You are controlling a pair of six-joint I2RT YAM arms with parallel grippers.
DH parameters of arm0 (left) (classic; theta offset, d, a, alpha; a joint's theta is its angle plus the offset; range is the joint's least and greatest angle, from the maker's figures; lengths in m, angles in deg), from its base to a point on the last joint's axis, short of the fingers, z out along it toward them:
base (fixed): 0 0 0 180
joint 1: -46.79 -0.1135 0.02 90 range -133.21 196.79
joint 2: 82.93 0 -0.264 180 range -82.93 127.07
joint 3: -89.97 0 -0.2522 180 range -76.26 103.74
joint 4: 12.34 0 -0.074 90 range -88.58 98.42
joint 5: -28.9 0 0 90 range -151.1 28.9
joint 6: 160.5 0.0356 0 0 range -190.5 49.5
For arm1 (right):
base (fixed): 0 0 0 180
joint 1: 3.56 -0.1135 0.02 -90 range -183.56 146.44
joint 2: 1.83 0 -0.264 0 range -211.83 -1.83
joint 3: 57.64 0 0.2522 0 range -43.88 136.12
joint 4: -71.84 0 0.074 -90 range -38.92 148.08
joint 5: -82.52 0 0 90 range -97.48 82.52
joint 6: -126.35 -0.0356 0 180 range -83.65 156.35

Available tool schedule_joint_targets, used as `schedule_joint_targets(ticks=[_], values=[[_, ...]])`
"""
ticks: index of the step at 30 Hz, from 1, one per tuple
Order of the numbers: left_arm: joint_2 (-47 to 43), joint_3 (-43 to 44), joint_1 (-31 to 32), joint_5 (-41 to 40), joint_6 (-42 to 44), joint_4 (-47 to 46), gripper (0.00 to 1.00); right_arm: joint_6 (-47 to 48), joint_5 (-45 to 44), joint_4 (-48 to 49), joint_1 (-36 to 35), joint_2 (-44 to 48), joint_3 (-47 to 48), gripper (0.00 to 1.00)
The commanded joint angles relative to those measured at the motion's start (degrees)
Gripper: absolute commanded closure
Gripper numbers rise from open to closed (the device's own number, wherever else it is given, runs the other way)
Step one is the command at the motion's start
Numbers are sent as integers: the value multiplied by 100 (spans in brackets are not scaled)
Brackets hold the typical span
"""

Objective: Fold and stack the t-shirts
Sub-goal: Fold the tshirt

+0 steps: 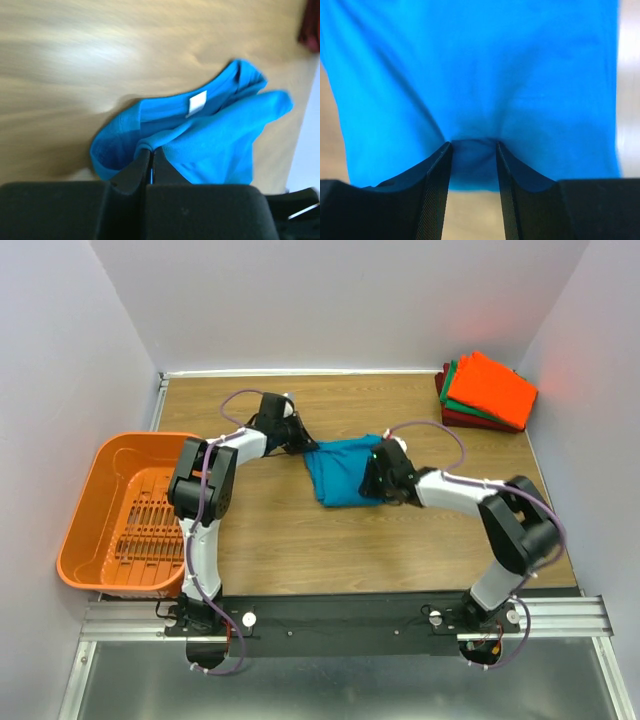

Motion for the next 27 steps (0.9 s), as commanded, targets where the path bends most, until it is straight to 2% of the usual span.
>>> schedule_joint_targets(ticks=[1, 5, 6, 8, 9, 12, 18, 19, 20, 21, 27], values=[[-538, 150, 98, 189, 274, -32, 97, -824, 43, -779, -527, 1043, -1108, 52], [-855, 62, 124, 295, 301, -32, 87, -1062, 246, -779, -564, 1600, -1181, 50], [-917, 62, 124, 312, 344, -32, 80, -1053, 63, -788, -555, 1653, -1102, 48], [-1040, 132, 115, 321, 406, 107, 72, -826, -263, -867, -546, 1750, -760, 40], [-1067, 185, 115, 321, 502, 170, 63, -729, -394, -902, -537, 1741, -611, 37], [-1172, 343, 115, 286, 643, 363, 53, -395, -563, -1034, -310, 1539, 31, 31], [-1523, 177, 133, -258, 705, 812, 55, 124, -826, -1087, 463, 793, 954, 31], [-1689, -41, 168, -372, 740, 890, 57, 177, -783, -1078, 734, 687, 1042, 32], [-1778, -165, 220, -486, 749, 926, 65, 264, -678, -1087, 859, 564, 1139, 32], [-1866, -305, 273, -714, 766, 952, 68, 317, -625, -1087, 956, 468, 1209, 32], [-2508, -1510, 685, -1348, 776, 847, 70, 511, -379, -1078, 1317, -297, 1736, 33]])
